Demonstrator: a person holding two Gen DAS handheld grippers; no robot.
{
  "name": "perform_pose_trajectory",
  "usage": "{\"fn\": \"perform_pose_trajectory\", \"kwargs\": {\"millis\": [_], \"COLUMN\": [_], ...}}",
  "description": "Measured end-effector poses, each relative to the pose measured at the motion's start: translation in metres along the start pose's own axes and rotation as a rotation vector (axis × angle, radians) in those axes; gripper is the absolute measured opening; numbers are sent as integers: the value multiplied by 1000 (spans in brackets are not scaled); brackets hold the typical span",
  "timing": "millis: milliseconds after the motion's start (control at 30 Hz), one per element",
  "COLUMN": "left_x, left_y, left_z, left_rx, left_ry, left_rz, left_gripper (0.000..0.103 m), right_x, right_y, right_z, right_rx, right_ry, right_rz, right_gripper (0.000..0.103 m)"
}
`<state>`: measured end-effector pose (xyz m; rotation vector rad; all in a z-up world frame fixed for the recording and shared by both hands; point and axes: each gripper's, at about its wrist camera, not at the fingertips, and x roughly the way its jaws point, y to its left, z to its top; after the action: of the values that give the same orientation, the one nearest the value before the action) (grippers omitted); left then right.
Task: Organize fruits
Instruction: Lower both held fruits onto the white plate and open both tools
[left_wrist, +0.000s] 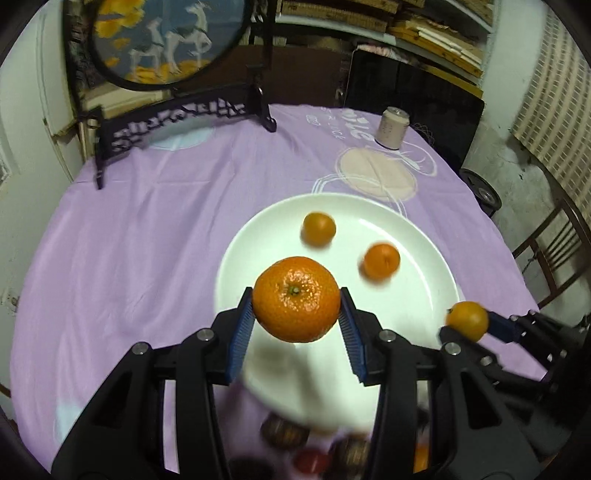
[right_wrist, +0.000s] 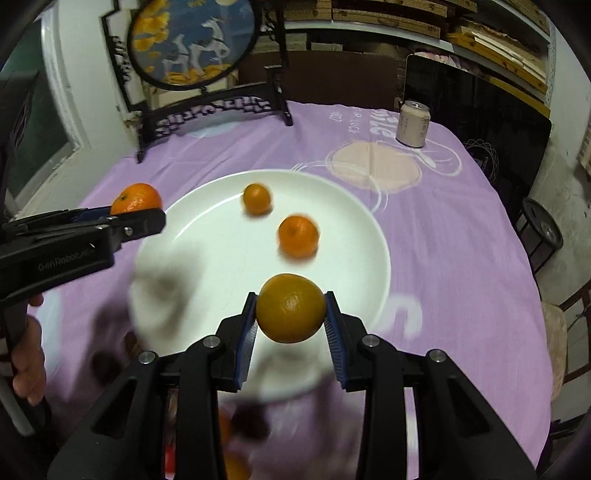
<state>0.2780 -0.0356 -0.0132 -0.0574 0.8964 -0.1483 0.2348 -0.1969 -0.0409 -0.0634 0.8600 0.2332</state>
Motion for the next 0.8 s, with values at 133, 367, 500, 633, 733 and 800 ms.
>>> {"fn": "perform_pose_trajectory", "kwargs": {"millis": [133, 367, 500, 633, 733, 800], "left_x": [38, 68, 67, 24, -26, -58], "left_y": [-8, -7, -8, -5, 5, 14], "left_z": [13, 14, 16, 12, -14, -43], "left_rx": [14, 18, 20, 21, -2, -14], "left_ry": [48, 85, 66, -16, -81, -111], "left_rz": [25, 33, 41, 33, 15, 19], "left_gripper": [45, 46, 66, 77, 90, 92], "right_x": [37, 55, 53, 27, -10, -34], "right_y": [-16, -22, -19, -15, -7, -2], "right_z": [15, 18, 22, 18, -6, -34], "right_rx": [27, 41, 30, 9, -9, 2], "right_ry": [38, 59, 28, -10, -40, -53], "right_rz": [-52, -42, -62, -106, -99, -74], "right_gripper": [36, 36, 56, 62, 68, 74]}}
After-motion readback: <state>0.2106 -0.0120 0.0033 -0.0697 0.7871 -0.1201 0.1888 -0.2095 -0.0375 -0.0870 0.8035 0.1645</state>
